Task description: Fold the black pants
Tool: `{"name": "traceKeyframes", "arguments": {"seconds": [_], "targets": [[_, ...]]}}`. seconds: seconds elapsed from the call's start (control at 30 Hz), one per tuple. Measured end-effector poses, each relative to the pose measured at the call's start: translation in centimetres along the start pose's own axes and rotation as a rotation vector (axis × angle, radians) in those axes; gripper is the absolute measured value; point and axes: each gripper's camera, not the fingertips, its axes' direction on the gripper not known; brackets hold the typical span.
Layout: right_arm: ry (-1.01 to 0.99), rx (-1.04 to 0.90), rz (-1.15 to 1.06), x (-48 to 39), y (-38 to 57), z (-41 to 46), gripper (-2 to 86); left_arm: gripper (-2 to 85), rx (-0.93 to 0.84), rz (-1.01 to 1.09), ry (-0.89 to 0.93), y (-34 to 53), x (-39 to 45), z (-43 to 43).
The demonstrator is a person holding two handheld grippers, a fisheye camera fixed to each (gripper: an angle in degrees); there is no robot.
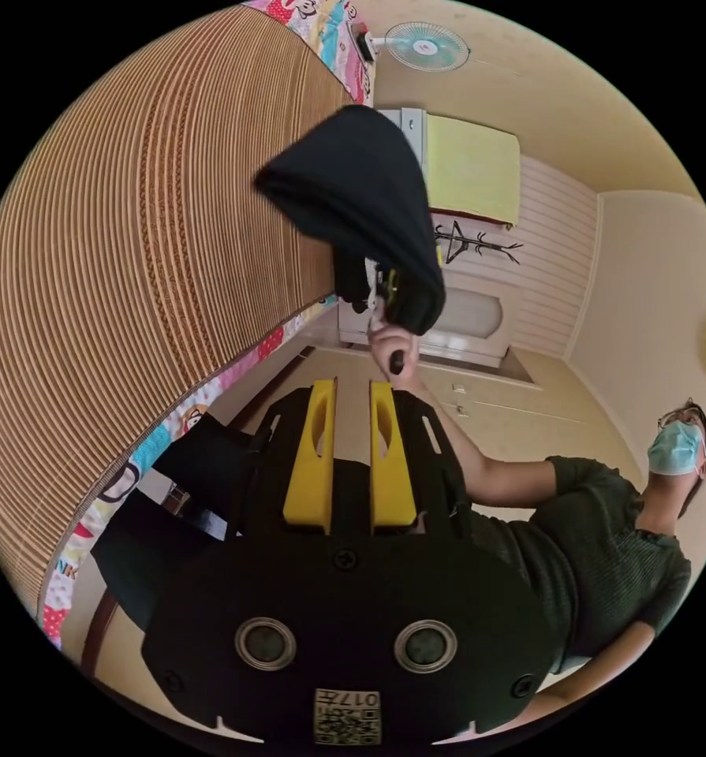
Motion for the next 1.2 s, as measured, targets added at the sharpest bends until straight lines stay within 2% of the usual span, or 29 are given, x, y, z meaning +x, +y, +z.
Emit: {"name": "traceKeyframes", "arguments": {"seconds": [0.07, 0.23, 0.33, 0.4, 0.47, 0.5, 0.57, 0.63, 0.7, 0.83, 0.93, 1.0, 1.1, 1.17, 1.2], "targets": [[0.065, 0.026, -0.155, -6.2, -5.7, -4.6, 14.1, 7.0, 0.034, -0.025, -0.001, 0.6, 0.3, -1.1], [0.177, 0.130, -0.308, -13.1, -14.1, -15.7, 13.9, 7.0, 0.205, -0.184, -0.066, 4.2, -0.7, -4.0], [0.247, 0.251, -0.250, -11.7, -16.6, -23.2, 13.8, 6.9, 0.336, -0.300, -0.037, 7.1, -1.6, -4.0], [0.340, 0.334, -0.103, -8.4, -16.7, -27.9, 13.6, 6.8, 0.396, -0.392, 0.015, 8.8, -2.3, -2.9], [0.536, 0.552, 0.203, -4.1, -13.2, -33.8, 12.6, 6.7, 0.428, -0.462, 0.076, 10.1, -2.6, -1.2], [0.526, 0.610, 0.238, -3.3, -11.8, -35.0, 11.8, 6.6, 0.435, -0.485, 0.099, 10.6, -2.5, 0.0], [0.314, 0.853, 0.171, -1.3, -5.2, -38.3, 8.7, 6.5, 0.412, -0.490, 0.098, 10.6, -1.7, 1.6], [0.231, 0.954, 0.136, -0.1, -0.8, -39.4, 6.5, 6.4, 0.350, -0.461, 0.049, 9.8, -0.3, 3.5], [0.274, 0.981, 0.152, 0.4, 3.2, -40.0, 4.1, 6.4, 0.289, -0.443, -0.001, 9.0, 0.5, 4.9], [0.424, 1.024, 0.434, 2.5, 13.5, -40.8, 1.2, 5.4, 0.198, -0.393, -0.113, 7.9, 2.4, 6.7], [0.497, 1.019, 0.601, 3.7, 19.0, -39.5, 0.7, 3.8, 0.223, -0.374, -0.207, 8.7, 3.5, 6.3], [0.503, 0.932, 0.656, 5.1, 19.9, -37.8, 0.6, 1.6, 0.268, -0.385, -0.249, 9.9, 3.7, 5.7], [0.442, 0.604, 0.673, 8.9, 17.6, -32.7, 0.4, -0.5, 0.378, -0.467, -0.195, 12.8, 2.1, 4.6], [0.393, 0.271, 0.626, 11.2, 13.8, -26.4, 0.4, -0.8, 0.471, -0.516, -0.130, 14.9, 0.9, 3.7], [0.379, 0.190, 0.597, 11.4, 12.8, -24.6, 0.4, -0.8, 0.527, -0.548, -0.120, 16.2, 0.2, 3.0]]}}
